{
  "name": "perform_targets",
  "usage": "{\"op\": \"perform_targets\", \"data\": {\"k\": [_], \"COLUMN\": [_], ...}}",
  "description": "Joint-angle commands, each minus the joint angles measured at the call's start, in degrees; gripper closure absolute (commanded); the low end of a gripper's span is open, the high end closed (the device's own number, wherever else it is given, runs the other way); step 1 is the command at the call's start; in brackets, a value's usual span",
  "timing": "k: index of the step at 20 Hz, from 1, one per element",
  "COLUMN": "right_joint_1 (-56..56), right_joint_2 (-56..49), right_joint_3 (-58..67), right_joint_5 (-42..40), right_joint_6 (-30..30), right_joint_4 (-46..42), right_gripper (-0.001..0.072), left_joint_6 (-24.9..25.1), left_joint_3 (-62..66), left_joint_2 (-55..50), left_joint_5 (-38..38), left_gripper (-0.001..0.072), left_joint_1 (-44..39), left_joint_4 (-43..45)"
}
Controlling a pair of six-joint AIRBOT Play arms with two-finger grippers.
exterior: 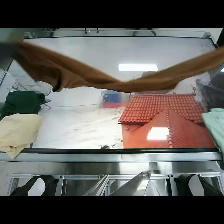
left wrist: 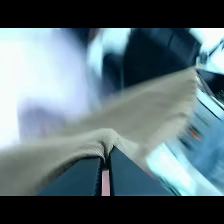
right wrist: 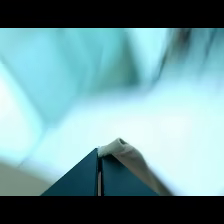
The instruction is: Fold the shirts.
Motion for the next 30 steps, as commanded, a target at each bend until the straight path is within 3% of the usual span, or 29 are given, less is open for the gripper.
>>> {"op": "perform_targets", "data": {"k": [1,3,4,6,7,9,12,15,18,23,27,30], "right_joint_1": [-1.88,-1.86,-1.86,-1.86,-1.84,-1.55,1.33,11.02,20.79,27.82,26.73,25.22], "right_joint_2": [17.18,20.63,19.82,14.05,10.12,3.21,-6.54,-16.41,-27.10,-44.61,-50.64,-51.34], "right_joint_3": [6.60,11.78,14.23,18.12,18.91,18.75,16.68,10.69,5.40,5.77,12.15,12.68], "right_joint_5": [-27.54,-37.53,-36.89,-27.76,-21.46,-12.74,-5.03,-8.33,-20.41,-34.69,-33.44,-29.70], "right_joint_6": [-13.31,-17.49,-16.06,-5.66,-1.77,1.79,4.24,4.20,4.15,2.40,2.01,1.99], "right_joint_4": [7.50,1.20,-2.95,-10.01,-9.57,-8.70,-11.52,-18.25,-25.18,-26.14,-26.21,-27.34], "right_gripper": [0.0687,0.0688,0.0688,0.0688,0.0688,0.0688,0.0688,0.0688,0.0688,0.0689,0.0688,0.0688], "left_joint_6": [-0.28,-3.78,-5.95,-8.15,-8.39,-10.08,-11.85,-11.80,-10.64,-7.98,-8.22,-10.51], "left_joint_3": [13.70,19.28,21.81,26.60,28.92,33.18,35.58,29.53,22.25,20.85,32.96,40.89], "left_joint_2": [7.21,6.82,5.05,0.63,-1.49,-5.75,-12.83,-20.61,-29.40,-47.06,-58.45,-64.54], "left_joint_5": [-1.44,-0.72,-0.28,-0.17,-0.76,-0.92,-1.60,-0.07,6.43,10.97,12.96,8.24], "left_gripper": [0.0683,0.0684,0.0684,0.0685,0.0685,0.0684,0.0684,0.0684,0.0684,0.0685,0.0685,0.0685], "left_joint_1": [14.16,21.68,23.12,22.16,20.68,15.63,1.46,-11.80,-18.75,-19.56,-19.15,-19.10], "left_joint_4": [-13.99,-19.10,-20.81,-20.13,-18.29,-9.33,10.36,27.08,36.06,36.96,36.50,36.65]}}
